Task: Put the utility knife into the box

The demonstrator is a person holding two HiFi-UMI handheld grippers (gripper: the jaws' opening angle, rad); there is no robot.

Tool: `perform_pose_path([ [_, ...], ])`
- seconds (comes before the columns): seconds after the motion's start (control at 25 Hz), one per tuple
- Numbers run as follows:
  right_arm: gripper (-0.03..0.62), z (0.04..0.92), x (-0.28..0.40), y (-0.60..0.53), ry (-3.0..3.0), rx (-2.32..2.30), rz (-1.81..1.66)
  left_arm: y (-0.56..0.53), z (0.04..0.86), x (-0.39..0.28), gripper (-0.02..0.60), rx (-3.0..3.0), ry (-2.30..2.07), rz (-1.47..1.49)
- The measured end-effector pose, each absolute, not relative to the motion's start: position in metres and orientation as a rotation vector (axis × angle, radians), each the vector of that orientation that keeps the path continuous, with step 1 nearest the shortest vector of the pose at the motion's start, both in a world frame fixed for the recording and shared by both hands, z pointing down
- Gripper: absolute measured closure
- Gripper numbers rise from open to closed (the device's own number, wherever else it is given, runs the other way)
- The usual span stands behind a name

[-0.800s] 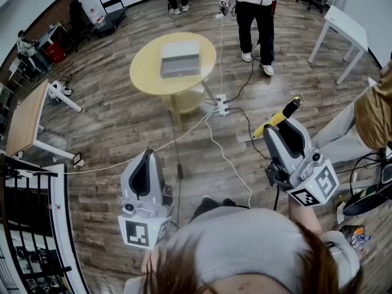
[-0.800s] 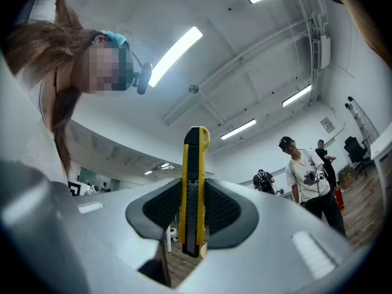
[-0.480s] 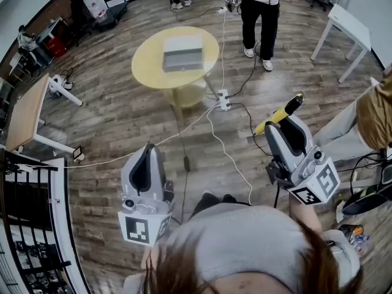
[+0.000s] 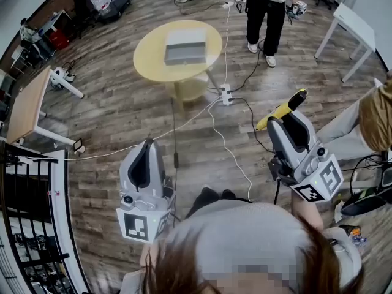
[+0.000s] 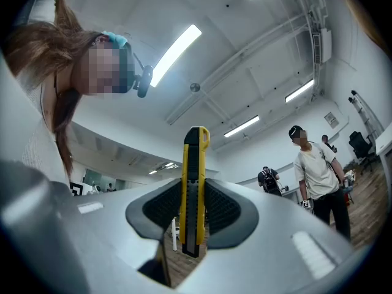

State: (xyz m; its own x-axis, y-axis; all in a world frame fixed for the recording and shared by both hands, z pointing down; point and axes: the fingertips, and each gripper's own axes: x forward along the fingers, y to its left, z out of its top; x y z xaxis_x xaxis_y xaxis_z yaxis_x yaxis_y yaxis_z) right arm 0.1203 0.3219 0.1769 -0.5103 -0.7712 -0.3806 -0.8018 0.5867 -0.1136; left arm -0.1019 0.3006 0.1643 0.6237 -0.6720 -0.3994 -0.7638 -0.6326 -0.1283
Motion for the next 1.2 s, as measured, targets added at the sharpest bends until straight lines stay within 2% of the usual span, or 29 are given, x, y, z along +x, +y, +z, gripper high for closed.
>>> perform_pose_path([
  [0.64, 0.474, 0.185, 0.13, 0.293, 2.467, -1.214, 0.096, 0.28, 0.183, -0.102, 0.578, -2.492, 1.273, 0.39],
  [1.2, 0.475, 0.18, 0.116, 0.161, 2.411, -1.273, 0.129, 0.137, 0.172, -0.114, 0.578, -2.513, 1.183, 0.452],
])
